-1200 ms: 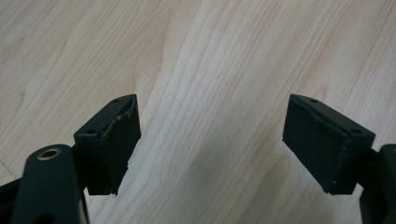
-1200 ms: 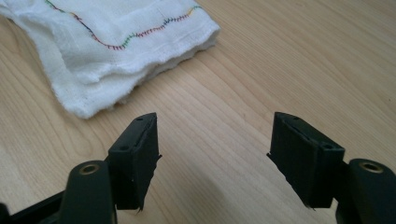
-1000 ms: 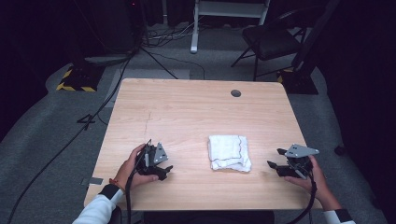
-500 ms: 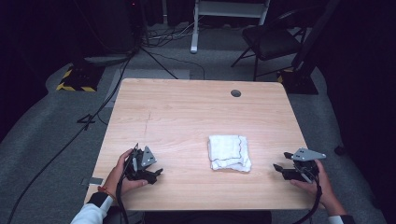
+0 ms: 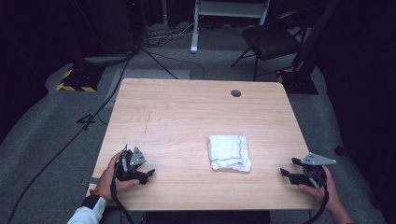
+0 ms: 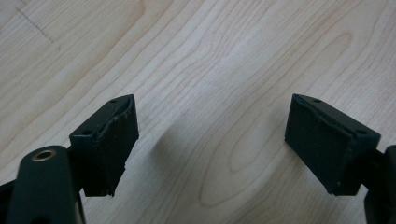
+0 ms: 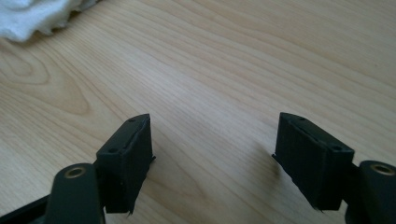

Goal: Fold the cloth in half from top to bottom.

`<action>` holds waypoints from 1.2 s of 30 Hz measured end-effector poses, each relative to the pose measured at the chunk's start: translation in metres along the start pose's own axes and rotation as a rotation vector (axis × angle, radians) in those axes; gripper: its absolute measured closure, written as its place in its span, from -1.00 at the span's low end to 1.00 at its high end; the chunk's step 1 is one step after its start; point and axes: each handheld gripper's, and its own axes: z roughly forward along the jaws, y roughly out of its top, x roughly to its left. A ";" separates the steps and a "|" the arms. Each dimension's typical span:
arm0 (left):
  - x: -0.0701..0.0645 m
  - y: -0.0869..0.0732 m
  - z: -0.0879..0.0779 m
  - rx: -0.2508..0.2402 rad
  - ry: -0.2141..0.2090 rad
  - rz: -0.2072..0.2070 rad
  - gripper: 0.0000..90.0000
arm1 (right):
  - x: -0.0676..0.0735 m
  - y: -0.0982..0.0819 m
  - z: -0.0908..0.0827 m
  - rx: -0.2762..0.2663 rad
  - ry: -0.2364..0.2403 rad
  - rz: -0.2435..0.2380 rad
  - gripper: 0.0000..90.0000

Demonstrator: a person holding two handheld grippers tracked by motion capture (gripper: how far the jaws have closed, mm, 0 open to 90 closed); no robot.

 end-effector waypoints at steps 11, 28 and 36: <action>0.020 -0.034 -0.011 -0.060 -0.052 -0.146 -0.63 | -0.010 -0.015 -0.012 -0.001 -0.045 0.104 -0.53; 0.018 -0.038 -0.015 -0.059 -0.023 -0.186 -0.63 | -0.017 -0.020 -0.016 0.000 -0.107 0.159 -0.53; 0.018 -0.038 -0.015 -0.059 -0.023 -0.187 -0.63 | -0.017 -0.020 -0.016 -0.001 -0.105 0.160 -0.53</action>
